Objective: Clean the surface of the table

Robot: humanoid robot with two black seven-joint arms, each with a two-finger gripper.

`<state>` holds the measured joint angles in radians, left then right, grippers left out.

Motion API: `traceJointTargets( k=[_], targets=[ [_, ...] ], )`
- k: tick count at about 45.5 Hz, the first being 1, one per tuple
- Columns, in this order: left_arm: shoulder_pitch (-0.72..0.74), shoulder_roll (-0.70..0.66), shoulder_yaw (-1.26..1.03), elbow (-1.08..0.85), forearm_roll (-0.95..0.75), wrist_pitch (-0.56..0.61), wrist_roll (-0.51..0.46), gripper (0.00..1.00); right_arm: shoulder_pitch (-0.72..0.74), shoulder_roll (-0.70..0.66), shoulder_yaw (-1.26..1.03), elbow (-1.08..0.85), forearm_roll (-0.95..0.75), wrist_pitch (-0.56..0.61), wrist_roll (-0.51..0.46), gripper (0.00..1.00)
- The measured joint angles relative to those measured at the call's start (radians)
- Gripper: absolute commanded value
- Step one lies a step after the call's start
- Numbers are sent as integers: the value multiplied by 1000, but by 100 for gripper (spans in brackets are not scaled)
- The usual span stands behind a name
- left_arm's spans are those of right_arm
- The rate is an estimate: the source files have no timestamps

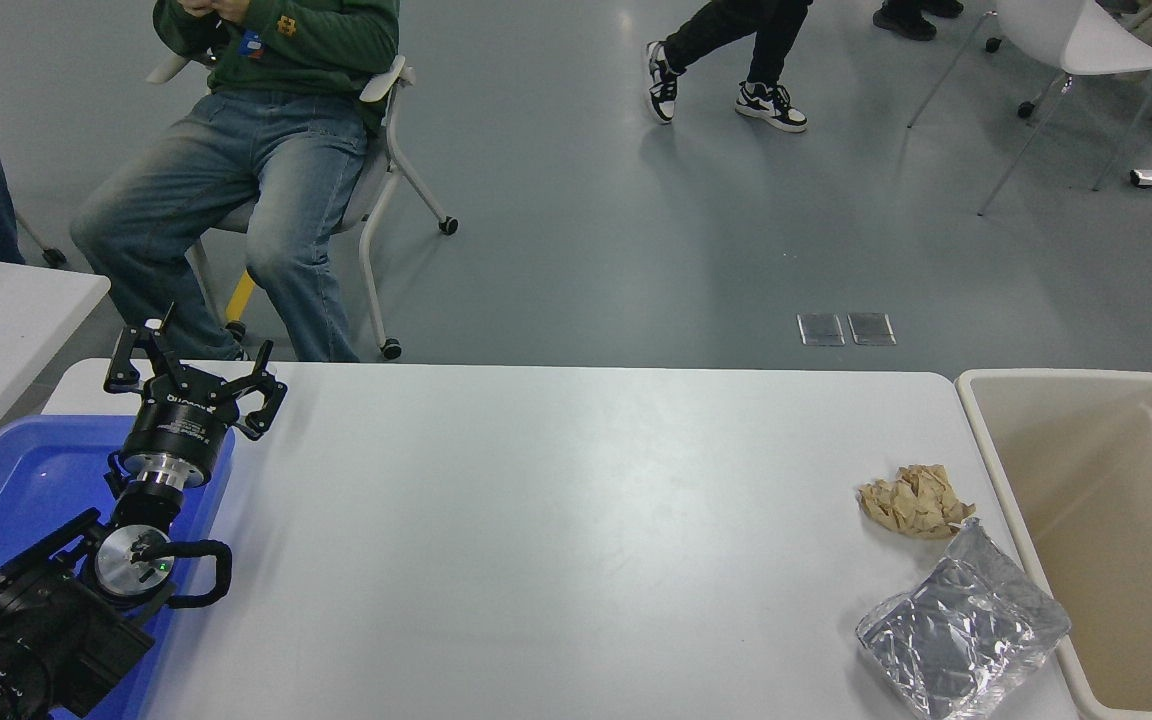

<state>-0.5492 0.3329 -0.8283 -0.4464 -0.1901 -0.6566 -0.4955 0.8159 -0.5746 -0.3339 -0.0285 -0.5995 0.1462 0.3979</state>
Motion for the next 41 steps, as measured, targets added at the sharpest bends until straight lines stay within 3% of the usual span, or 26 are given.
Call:
traceJointTargets(
  k=[8,18,41],
  targets=[
    [0,0,0,0,0,0,0,100,28,-48,93,74,84,35,-5,99],
    [0,0,0,0,0,0,0,100,7,-102,380,199,141,57,-4,100],
    [0,0,0,0,0,0,0,100,-243,-189,1055,717,301,64,-39,100]
  ],
)
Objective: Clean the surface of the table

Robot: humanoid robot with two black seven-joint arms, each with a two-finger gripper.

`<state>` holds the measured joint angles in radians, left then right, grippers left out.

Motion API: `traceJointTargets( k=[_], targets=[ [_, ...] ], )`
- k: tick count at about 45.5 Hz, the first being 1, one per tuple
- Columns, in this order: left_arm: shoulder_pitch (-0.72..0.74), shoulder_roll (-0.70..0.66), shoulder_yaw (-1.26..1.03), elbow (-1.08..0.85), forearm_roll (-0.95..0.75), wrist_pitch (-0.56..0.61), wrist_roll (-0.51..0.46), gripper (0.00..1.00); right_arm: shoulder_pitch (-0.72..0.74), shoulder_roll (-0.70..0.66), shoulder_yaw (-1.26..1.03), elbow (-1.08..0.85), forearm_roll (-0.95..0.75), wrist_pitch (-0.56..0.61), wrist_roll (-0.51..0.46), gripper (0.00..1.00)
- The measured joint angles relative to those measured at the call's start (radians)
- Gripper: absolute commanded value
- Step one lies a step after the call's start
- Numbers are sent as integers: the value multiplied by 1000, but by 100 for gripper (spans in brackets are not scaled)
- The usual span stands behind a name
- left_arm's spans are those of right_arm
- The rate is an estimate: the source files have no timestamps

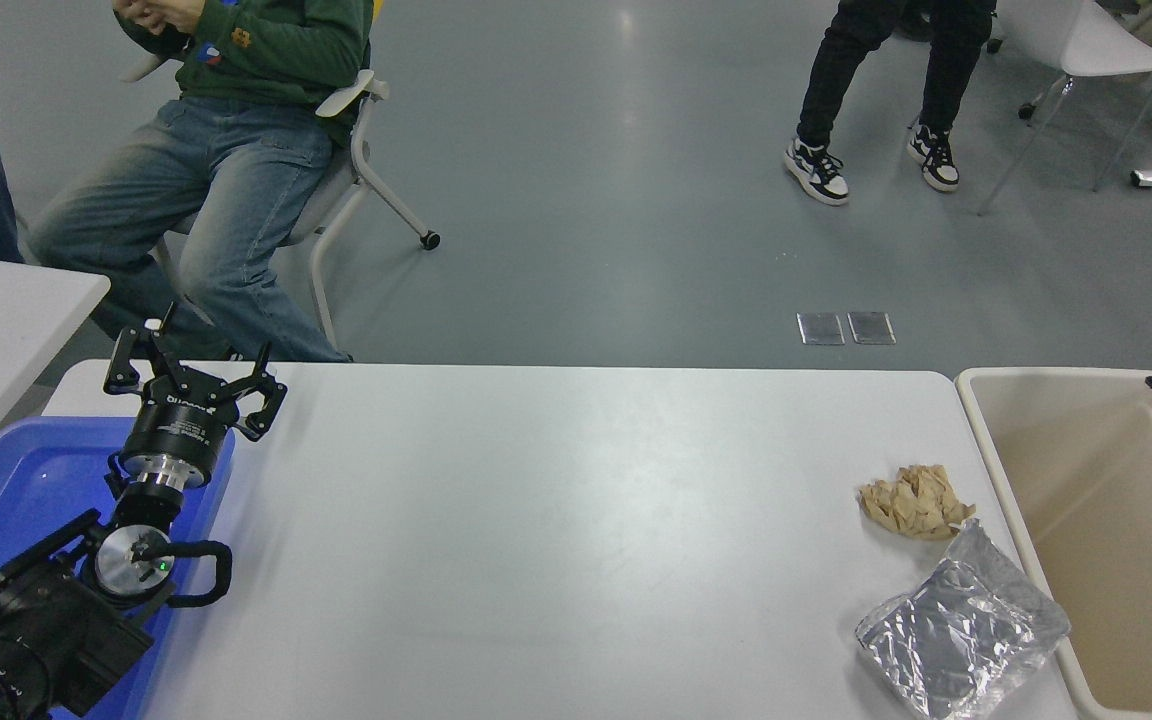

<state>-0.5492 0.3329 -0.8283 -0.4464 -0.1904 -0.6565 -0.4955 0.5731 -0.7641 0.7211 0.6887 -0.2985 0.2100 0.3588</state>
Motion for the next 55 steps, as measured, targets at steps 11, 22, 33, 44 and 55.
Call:
traceJointTargets(
  k=[11,22,33,44,55],
  targets=[
    [0,0,0,0,0,0,0,100,-90,48,149,166,212,-2,-35,100],
    [0,0,0,0,0,0,0,100,-137,150,228,213,370,21,-42,100],
    [0,0,0,0,0,0,0,100,-171,226,256,224,424,79,-34,100],
    [0,0,0,0,0,0,0,100,-168,267,251,123,418,153,-12,100],
    [0,0,0,0,0,0,0,100,-154,290,246,68,400,187,-3,100]
  ],
)
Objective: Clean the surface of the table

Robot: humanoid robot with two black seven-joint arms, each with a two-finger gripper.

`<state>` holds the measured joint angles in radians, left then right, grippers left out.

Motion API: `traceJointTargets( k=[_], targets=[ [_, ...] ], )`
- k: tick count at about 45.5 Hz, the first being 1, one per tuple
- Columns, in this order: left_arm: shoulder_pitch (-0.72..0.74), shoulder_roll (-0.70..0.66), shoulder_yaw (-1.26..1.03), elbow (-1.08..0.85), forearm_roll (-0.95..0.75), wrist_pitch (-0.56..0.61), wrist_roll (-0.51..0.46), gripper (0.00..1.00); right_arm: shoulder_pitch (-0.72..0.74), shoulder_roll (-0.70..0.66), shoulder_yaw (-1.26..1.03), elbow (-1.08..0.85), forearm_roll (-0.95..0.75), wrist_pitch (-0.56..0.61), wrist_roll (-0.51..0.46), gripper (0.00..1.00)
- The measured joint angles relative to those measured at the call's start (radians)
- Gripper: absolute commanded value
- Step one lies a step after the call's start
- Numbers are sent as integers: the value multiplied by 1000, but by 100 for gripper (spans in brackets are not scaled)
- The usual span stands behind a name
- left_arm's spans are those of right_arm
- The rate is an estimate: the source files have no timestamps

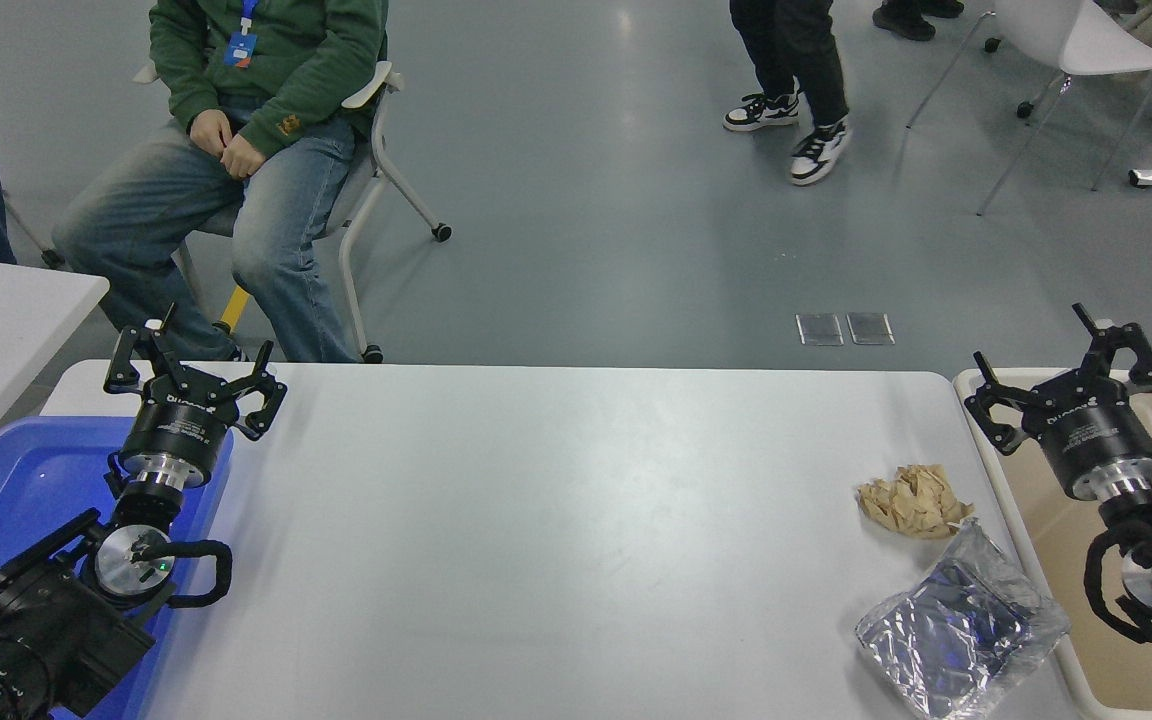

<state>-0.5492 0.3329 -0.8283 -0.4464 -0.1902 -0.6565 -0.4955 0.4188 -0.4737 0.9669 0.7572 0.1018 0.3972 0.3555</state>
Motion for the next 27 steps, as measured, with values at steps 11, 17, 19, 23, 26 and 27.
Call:
traceJointTargets(
  k=[11,17,19,23,26,27],
  targets=[
    [0,0,0,0,0,0,0,100,4,9,-4,-17,-16,13,4,100],
    [0,0,0,0,0,0,0,100,4,11,-4,-22,-27,15,5,100],
    [0,0,0,0,0,0,0,100,4,11,-4,-22,-36,16,5,100],
    [0,0,0,0,0,0,0,100,2,11,-4,-23,-56,17,6,100],
    [0,0,0,0,0,0,0,100,1,11,-4,-21,-71,17,6,100],
    [0,0,0,0,0,0,0,100,0,11,-4,-19,-75,17,6,100]
  ],
)
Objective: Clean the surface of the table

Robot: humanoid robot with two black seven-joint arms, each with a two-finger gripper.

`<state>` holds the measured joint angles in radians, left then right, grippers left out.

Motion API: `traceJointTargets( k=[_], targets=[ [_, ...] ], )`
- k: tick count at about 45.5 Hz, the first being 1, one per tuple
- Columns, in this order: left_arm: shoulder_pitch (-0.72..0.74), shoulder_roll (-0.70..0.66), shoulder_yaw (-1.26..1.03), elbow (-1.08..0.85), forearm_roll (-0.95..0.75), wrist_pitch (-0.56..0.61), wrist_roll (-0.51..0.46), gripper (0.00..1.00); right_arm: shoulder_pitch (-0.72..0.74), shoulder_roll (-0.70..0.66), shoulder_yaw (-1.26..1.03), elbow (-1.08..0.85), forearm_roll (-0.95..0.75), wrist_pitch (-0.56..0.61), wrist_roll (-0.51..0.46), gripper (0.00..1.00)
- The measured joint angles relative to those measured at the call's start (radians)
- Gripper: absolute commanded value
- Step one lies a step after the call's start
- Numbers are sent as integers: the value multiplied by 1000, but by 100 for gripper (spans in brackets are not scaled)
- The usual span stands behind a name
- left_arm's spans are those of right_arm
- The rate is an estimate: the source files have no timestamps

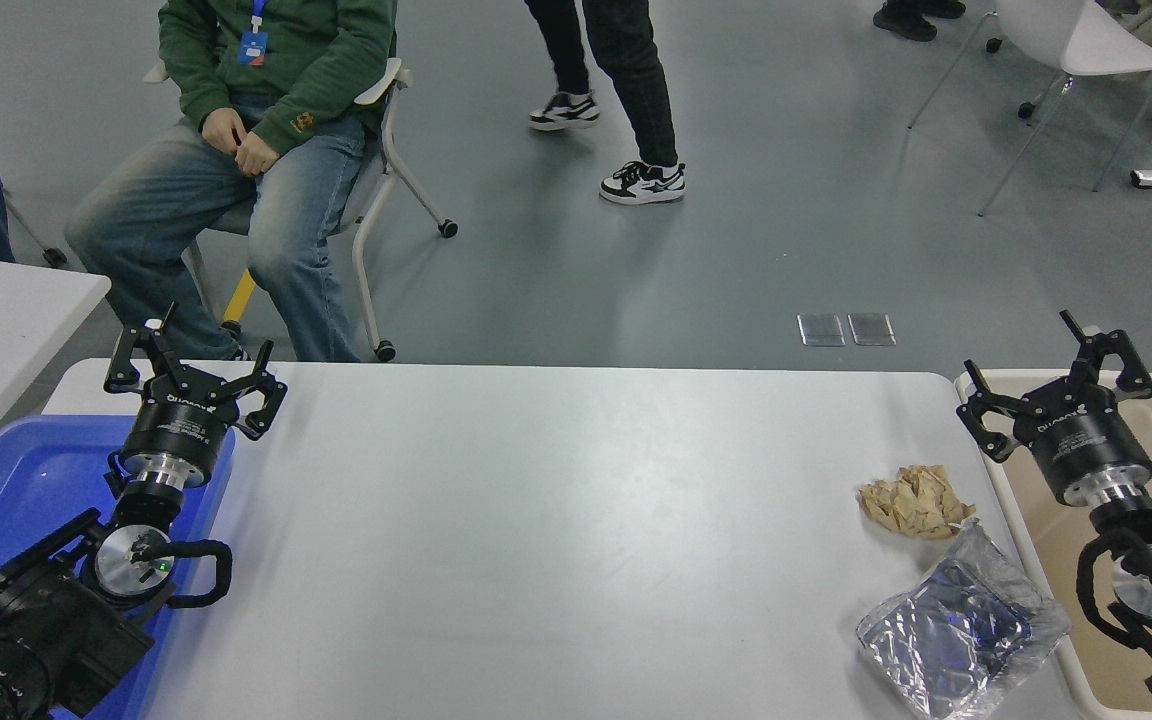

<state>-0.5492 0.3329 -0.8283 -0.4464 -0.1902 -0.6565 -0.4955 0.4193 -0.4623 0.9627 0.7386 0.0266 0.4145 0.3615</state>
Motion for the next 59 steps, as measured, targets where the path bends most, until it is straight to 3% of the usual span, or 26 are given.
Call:
traceJointTargets(
  k=[37,59],
  targets=[
    [0,0,0,0,0,0,0,100,-14,-33,-2,45,-71,-25,-1,100],
    [0,0,0,0,0,0,0,100,-69,-309,-134,288,-102,-38,-13,100]
  ],
)
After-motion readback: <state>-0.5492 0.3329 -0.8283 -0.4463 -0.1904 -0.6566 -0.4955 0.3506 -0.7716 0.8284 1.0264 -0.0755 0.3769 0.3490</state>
